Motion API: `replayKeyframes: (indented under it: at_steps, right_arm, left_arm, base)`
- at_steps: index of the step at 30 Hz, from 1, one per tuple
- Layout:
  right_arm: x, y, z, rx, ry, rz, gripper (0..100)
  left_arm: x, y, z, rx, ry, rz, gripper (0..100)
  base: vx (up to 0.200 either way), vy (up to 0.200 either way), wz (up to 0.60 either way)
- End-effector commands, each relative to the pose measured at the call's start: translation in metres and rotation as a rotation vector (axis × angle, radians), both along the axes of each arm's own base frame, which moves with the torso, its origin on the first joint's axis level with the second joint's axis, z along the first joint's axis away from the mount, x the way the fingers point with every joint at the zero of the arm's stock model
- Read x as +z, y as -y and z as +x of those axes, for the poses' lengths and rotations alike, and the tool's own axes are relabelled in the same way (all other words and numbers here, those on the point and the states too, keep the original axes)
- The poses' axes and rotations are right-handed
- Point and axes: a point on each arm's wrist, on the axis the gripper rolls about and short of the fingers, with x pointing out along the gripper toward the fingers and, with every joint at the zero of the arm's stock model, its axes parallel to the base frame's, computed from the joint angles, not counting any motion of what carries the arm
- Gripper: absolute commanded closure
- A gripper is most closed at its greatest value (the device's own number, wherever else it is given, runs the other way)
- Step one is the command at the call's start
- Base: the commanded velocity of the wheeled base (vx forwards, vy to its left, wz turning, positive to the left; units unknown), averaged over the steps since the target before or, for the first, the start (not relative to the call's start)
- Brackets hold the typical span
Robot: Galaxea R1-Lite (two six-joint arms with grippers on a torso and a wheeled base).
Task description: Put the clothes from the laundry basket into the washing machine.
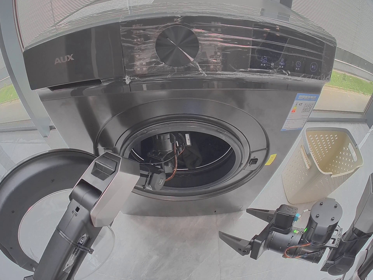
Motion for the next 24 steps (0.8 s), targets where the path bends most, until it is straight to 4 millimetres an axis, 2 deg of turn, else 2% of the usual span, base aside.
replayKeyframes:
  at_steps: [1, 5, 12, 13, 14, 15, 17, 18, 19, 20, 21, 22, 24]
  right_arm:
    - [0.000, 0.000, 0.000, 0.000, 0.000, 0.000, 0]
    - [0.000, 0.000, 0.000, -0.001, 0.000, 0.000, 0]
    - [0.001, 0.000, 0.000, -0.001, 0.004, 0.004, 0]
    - [0.001, 0.001, 0.000, -0.001, 0.003, 0.003, 0]
    - [0.001, 0.000, 0.000, 0.000, 0.003, 0.003, 0]
    - [0.001, 0.000, 0.000, 0.000, 0.003, 0.003, 0]
    - [0.001, 0.001, 0.000, -0.001, 0.004, 0.004, 0]
    - [0.001, 0.001, 0.000, -0.001, 0.004, 0.004, 0]
    - [0.001, 0.001, 0.000, -0.003, 0.003, 0.003, 0]
    - [0.001, 0.001, 0.000, -0.003, 0.003, 0.003, 0]
    - [0.000, 0.002, -0.001, -0.003, -0.001, -0.001, 0]
    - [0.000, 0.002, -0.001, -0.003, -0.001, -0.001, 0]
    - [0.000, 0.002, -0.002, -0.001, -0.004, -0.004, 0]
  left_arm:
    - [0.003, 0.005, -0.003, -0.009, 0.005, -0.003, 0]
    - [0.012, 0.015, -0.016, -0.037, -0.013, -0.003, 0]
    - [0.012, 0.021, -0.070, -0.131, -0.173, 0.089, 0]
    - [0.012, 0.022, -0.071, -0.133, -0.174, 0.090, 0]
    - [0.013, 0.021, -0.089, -0.166, -0.216, 0.117, 0]
    - [0.013, 0.021, -0.089, -0.166, -0.216, 0.117, 0]
    - [0.015, 0.017, -0.124, -0.243, -0.287, 0.155, 0]
    - [0.016, 0.017, -0.129, -0.257, -0.293, 0.159, 0]
    - [0.017, 0.014, -0.144, -0.285, -0.317, 0.173, 0]
    - [0.018, 0.013, -0.146, -0.288, -0.320, 0.174, 0]
    - [0.021, 0.010, -0.159, -0.301, -0.333, 0.182, 0]
    - [0.021, 0.010, -0.161, -0.304, -0.337, 0.184, 0]
    - [0.027, 0.006, -0.180, -0.323, -0.339, 0.186, 0]
  base:
    - [0.000, 0.000, 0.00]
    - [0.000, 0.000, 0.00]
    - [0.000, 0.000, 0.00]
    - [0.000, 0.000, 0.00]
    - [0.000, 0.000, 0.00]
    - [0.000, 0.000, 0.00]
    - [0.000, 0.000, 0.00]
    - [0.000, 0.000, 0.00]
    - [0.000, 0.000, 0.00]
    - [0.000, 0.000, 0.00]
    - [0.000, 0.000, 0.00]
    - [0.000, 0.000, 0.00]
    - [0.000, 0.000, 0.00]
